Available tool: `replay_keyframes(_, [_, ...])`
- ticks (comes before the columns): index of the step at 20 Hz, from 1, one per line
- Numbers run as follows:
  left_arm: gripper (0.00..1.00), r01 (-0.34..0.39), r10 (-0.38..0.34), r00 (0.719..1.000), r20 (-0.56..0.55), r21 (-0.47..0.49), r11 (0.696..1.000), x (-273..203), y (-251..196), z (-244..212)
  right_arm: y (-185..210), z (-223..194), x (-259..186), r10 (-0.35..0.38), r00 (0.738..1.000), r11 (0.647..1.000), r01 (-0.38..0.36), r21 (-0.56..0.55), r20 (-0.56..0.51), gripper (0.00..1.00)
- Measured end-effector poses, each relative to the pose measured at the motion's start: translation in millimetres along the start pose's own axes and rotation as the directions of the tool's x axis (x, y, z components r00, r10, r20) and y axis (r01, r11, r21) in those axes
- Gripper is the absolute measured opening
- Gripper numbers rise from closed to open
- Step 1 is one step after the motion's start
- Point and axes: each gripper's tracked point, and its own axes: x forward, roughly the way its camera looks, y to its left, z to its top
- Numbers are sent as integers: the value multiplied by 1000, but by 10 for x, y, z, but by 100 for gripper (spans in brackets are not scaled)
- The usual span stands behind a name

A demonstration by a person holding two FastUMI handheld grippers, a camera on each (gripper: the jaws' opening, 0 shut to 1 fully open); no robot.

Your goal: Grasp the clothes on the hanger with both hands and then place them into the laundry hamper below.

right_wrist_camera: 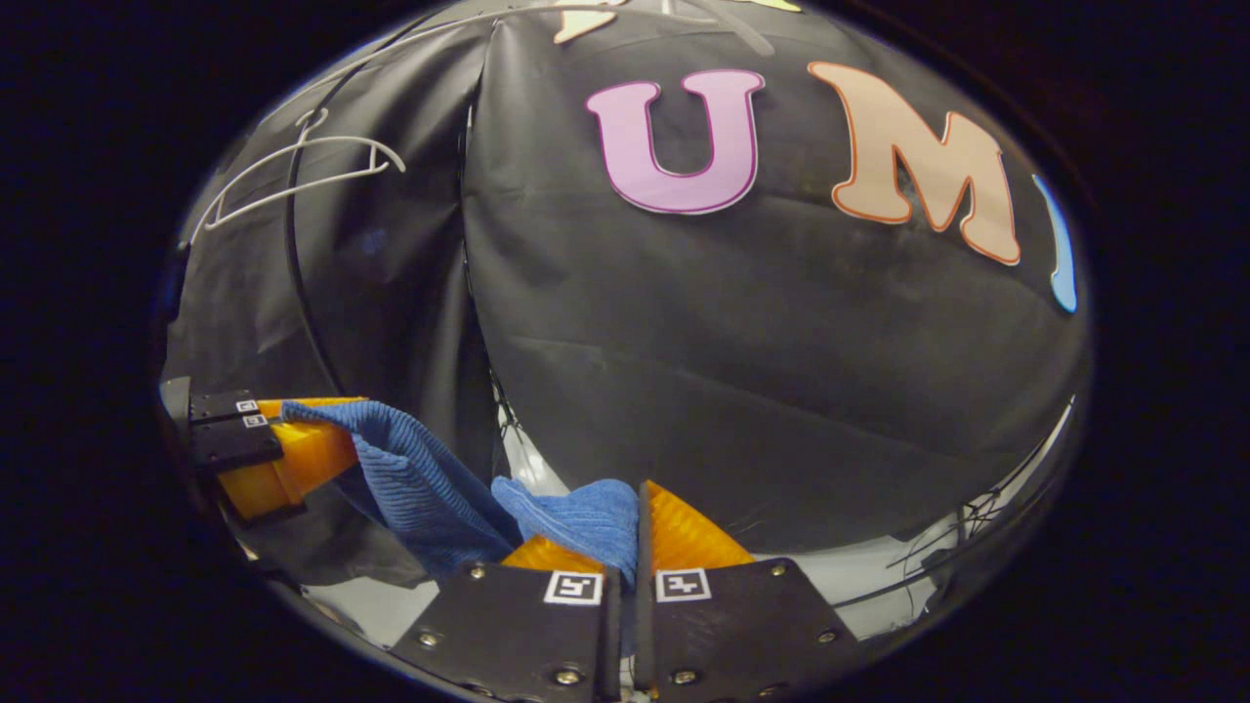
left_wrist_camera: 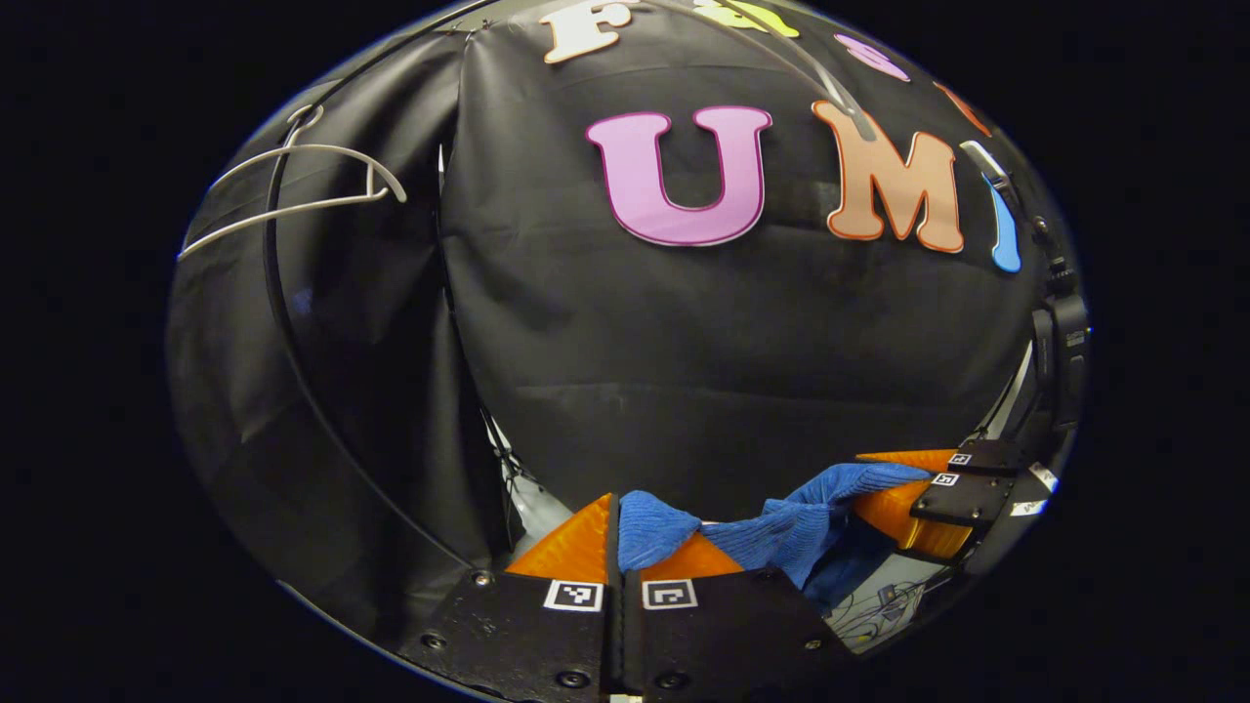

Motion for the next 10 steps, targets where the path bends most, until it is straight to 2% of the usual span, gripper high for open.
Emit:
replay_keyframes(6, [1,15,-16,993,-119,-9,1000,67,-22,-481,13,-364,35,-6,997,1000,6,-10,-76,6])
replay_keyframes(10, [1,21,-22,980,-197,-7,1000,69,-6,-821,20,-418,52,-3,996,1000,2,-6,-88,6])
